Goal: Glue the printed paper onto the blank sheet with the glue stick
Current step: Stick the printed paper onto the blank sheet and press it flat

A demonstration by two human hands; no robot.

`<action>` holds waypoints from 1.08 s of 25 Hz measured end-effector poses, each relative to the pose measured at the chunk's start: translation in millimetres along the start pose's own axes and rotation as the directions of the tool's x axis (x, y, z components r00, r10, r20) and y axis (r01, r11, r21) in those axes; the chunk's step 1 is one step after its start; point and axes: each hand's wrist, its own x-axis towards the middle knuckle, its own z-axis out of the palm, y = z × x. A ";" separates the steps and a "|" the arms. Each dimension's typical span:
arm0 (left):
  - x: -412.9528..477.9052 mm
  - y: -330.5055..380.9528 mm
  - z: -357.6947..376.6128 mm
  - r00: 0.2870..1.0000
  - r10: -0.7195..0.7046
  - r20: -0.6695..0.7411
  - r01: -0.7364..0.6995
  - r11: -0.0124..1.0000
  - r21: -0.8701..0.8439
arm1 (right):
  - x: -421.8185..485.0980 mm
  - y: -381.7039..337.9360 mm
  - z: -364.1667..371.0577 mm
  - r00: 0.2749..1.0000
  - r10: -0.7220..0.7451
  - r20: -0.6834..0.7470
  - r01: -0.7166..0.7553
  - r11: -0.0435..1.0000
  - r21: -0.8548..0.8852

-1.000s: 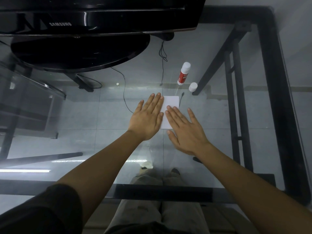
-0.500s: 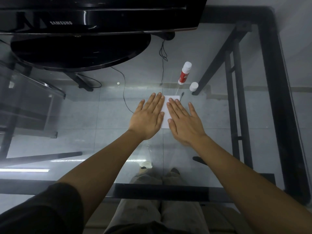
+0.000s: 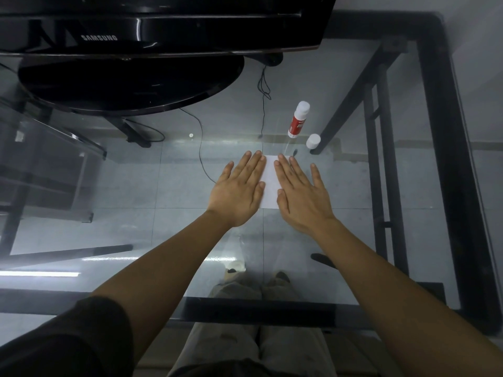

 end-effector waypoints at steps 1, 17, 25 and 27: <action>0.3 -0.4 0.0 1.000 0.000 0.001 0.000 1.000 0.000 | 1.0 1.0 0.1 1.000 -0.009 0.000 0.009 1.000 0.017; -1.0 4.2 -3.1 1.000 -0.018 -0.010 0.018 1.000 -0.006 | 0.5 -4.0 1.5 0.996 0.067 -0.052 -0.067 0.998 -0.004; -1.2 4.9 -2.9 1.000 -0.026 -0.016 0.026 1.000 0.000 | 2.5 -10.2 4.6 0.984 0.176 -0.035 -0.176 0.984 0.001; -1.4 5.0 -3.8 0.999 -0.030 -0.012 0.030 1.000 -0.001 | 1.6 -10.7 4.6 0.975 0.218 -0.041 -0.217 0.976 0.009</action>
